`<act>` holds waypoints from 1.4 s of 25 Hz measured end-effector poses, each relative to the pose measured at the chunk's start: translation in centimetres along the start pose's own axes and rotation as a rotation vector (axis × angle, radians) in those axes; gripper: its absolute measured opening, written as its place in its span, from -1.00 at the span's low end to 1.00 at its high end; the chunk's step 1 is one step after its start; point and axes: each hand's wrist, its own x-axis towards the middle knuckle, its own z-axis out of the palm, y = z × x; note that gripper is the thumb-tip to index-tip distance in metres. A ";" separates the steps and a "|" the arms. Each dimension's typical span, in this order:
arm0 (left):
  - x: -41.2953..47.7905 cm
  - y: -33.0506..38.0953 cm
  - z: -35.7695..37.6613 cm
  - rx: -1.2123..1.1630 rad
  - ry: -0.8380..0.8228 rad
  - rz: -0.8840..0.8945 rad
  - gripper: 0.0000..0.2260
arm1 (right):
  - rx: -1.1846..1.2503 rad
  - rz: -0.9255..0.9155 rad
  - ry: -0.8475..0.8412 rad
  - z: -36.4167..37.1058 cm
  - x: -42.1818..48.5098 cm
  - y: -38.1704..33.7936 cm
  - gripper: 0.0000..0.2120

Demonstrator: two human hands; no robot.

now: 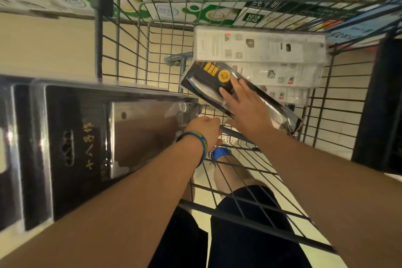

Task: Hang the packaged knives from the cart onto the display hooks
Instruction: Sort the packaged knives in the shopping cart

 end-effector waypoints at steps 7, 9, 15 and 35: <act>0.2 -0.5 -1.2 0.551 0.014 0.327 -0.72 | 0.036 0.468 -0.012 0.1 0.0 2.5 0.15; 0.3 -0.4 -1.1 0.475 0.009 0.329 -0.74 | -0.013 0.415 -0.006 -0.7 0.7 3.3 0.10; -1.9 -0.4 -2.3 0.119 0.022 0.287 -0.84 | 0.301 0.336 0.170 -3.9 -1.0 2.1 -0.58; -35.3 7.8 1.0 -0.223 -0.249 0.658 -0.33 | 2.551 0.380 0.679 -40.9 -20.5 -7.3 -0.64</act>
